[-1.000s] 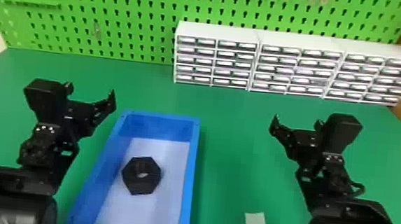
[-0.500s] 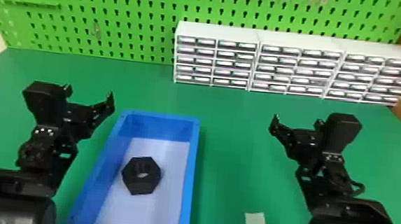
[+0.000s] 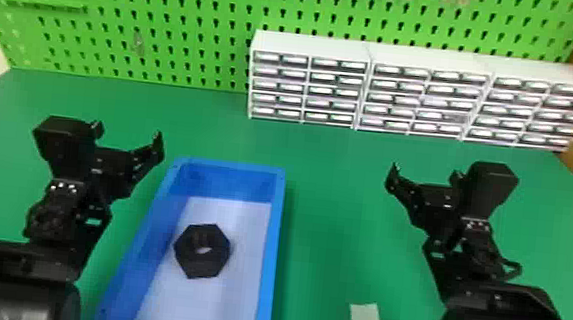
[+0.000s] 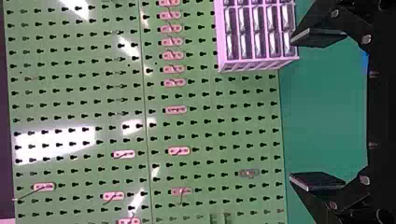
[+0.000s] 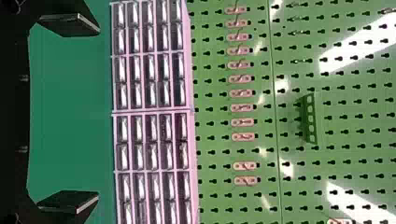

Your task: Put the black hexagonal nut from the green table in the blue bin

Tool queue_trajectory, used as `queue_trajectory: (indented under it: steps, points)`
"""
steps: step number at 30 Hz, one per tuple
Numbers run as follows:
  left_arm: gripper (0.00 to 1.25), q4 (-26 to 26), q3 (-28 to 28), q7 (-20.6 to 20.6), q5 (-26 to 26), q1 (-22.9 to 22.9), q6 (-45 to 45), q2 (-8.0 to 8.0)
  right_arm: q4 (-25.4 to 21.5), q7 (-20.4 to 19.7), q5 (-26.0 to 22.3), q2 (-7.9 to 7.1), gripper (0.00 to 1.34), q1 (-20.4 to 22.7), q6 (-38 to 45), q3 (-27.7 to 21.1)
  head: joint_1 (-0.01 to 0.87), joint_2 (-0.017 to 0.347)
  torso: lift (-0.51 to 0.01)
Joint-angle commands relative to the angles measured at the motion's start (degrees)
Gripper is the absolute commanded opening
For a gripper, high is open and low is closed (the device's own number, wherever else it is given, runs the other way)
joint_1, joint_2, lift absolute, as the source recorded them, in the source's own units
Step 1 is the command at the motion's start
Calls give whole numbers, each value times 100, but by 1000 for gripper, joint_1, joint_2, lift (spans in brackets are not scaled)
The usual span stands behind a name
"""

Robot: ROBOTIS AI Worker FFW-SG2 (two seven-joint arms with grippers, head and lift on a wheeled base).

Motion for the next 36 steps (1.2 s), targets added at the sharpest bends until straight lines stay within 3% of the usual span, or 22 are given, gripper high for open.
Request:
queue_trajectory:
  steps: [1, 36]
  points:
    - [1000, 0, -12, 0, -9, -16, 0, 0, 0, 0, -4, 0, 1267, -6, -1, 0, 686, 52, -97]
    - [1000, 9, -65, 0, -27, -25, 0, 0, 9, 0, -39, -43, 1267, 11, 8, 44, 686, 52, -97]
